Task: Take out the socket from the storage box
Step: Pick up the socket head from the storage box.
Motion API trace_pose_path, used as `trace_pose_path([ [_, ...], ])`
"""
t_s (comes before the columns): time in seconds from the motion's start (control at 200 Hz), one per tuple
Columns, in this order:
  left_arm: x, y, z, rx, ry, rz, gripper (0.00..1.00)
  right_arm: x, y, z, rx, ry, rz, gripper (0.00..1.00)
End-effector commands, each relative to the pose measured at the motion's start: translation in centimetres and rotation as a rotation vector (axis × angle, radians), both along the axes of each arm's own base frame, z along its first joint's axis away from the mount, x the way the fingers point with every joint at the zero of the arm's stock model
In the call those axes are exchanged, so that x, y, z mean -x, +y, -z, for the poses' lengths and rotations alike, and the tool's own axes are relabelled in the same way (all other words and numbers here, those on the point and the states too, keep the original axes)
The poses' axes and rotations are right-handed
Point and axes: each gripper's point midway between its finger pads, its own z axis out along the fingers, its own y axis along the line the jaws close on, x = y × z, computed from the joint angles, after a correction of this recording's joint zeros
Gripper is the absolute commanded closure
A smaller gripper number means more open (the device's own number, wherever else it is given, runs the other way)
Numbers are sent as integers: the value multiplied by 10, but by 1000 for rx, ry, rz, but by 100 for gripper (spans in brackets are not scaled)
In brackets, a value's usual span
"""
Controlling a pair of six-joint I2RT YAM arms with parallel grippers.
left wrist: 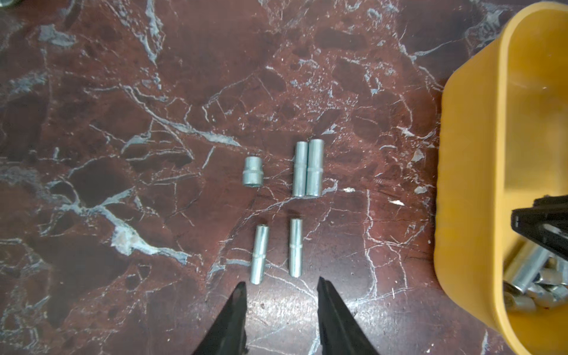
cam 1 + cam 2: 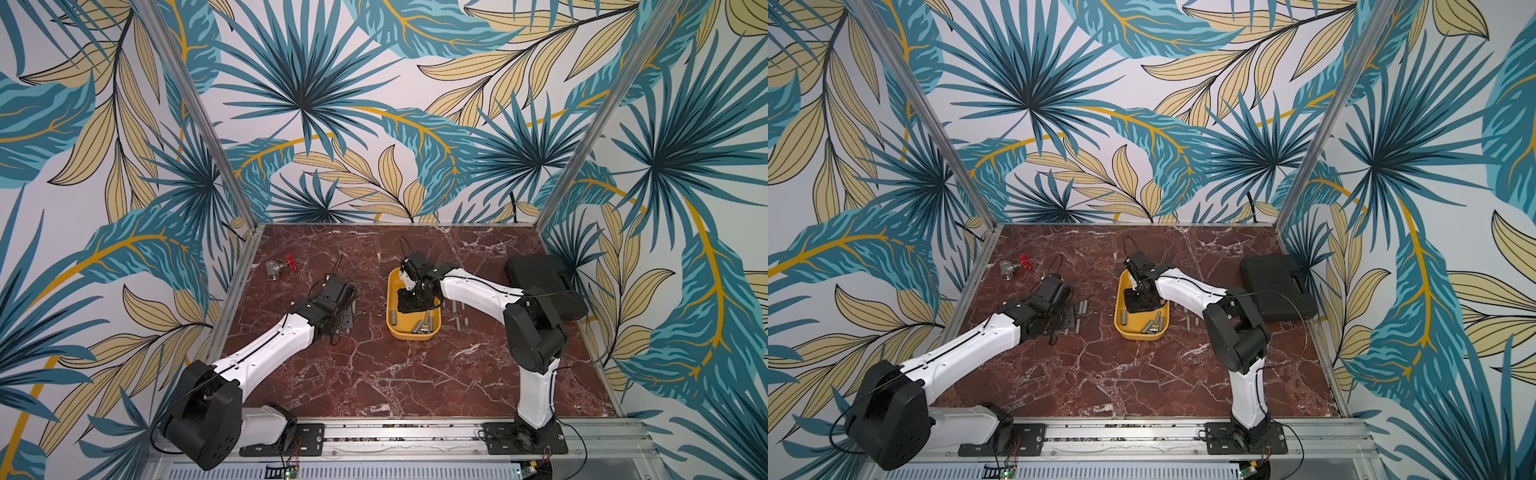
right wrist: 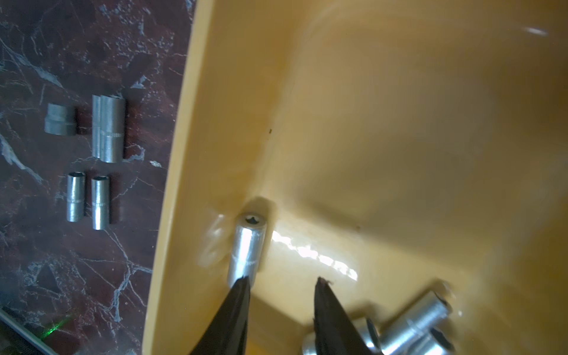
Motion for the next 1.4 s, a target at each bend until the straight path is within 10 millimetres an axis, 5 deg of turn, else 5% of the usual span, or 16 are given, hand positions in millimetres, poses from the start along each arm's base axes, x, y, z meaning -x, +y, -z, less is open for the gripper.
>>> trace_pose_path([
  [0.0,10,10,11,-8,21,-37,59,2,10,7,1,21,-12,63],
  [0.371,14,10,17,4,28,-43,58,9,24,31,29,66,-45,62],
  [0.676,16,10,20,10,31,-42,58,13,11,53,114,93,-43,63],
  [0.932,17,10,21,10,34,-43,58,11,-2,56,187,72,-39,75],
  [1.132,18,10,21,11,33,-43,58,4,-2,38,170,27,-31,85],
  [1.397,17,10,20,13,33,-44,58,-16,-7,-22,79,-75,5,87],
])
